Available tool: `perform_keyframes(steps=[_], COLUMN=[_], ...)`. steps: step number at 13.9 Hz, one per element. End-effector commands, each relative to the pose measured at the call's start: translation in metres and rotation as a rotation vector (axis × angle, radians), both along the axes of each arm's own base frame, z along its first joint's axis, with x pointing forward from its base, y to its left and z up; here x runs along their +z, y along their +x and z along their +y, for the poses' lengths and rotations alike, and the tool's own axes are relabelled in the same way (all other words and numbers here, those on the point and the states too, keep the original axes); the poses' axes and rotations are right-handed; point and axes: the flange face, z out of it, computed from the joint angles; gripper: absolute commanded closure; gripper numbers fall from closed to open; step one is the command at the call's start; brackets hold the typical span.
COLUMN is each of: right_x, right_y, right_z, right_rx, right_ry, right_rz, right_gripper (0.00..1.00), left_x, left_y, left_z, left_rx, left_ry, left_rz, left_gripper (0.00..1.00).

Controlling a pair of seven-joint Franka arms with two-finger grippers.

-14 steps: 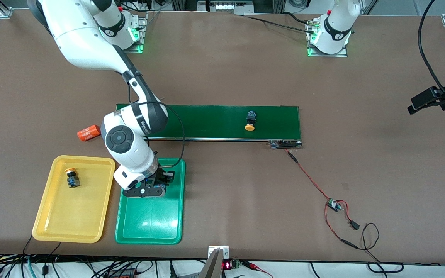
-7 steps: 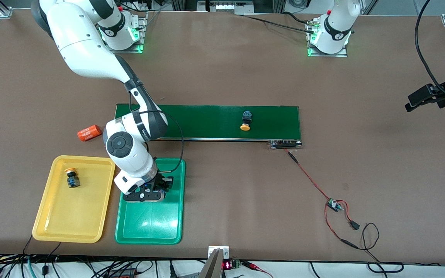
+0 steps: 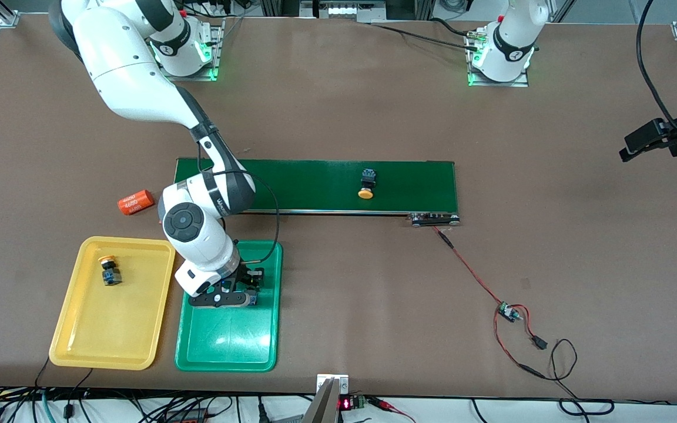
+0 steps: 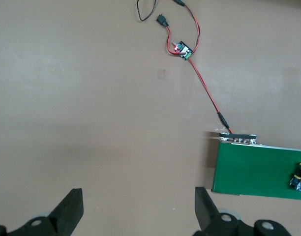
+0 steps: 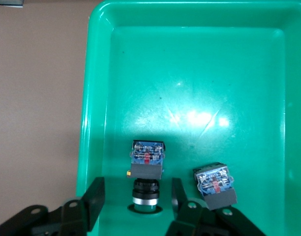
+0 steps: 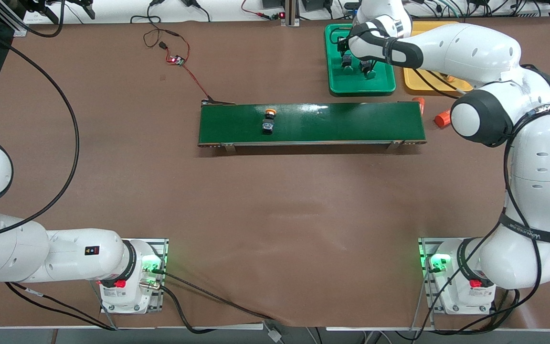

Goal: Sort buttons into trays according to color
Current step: 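Release the button in the green tray and lift the right gripper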

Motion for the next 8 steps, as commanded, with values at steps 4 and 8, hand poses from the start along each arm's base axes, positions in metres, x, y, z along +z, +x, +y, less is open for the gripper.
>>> perform_keyframes(steps=[4,8], right_x=[0.0014,0.0055], right_y=[0.0053,0.0054], right_z=[-0.0013,-0.0013], right_rx=[0.005,0.007], right_ry=[0.01,0.011], right_rz=[-0.009,-0.008], right_gripper=[0.02,0.0], left_x=[0.0121,0.0128], left_y=[-0.0034,-0.003], left_z=[0.0096,0.0038], left_rx=[-0.056,-0.067], left_ry=[0.013,0.015], left_rz=[0.004,0.003], left_gripper=[0.0,0.0])
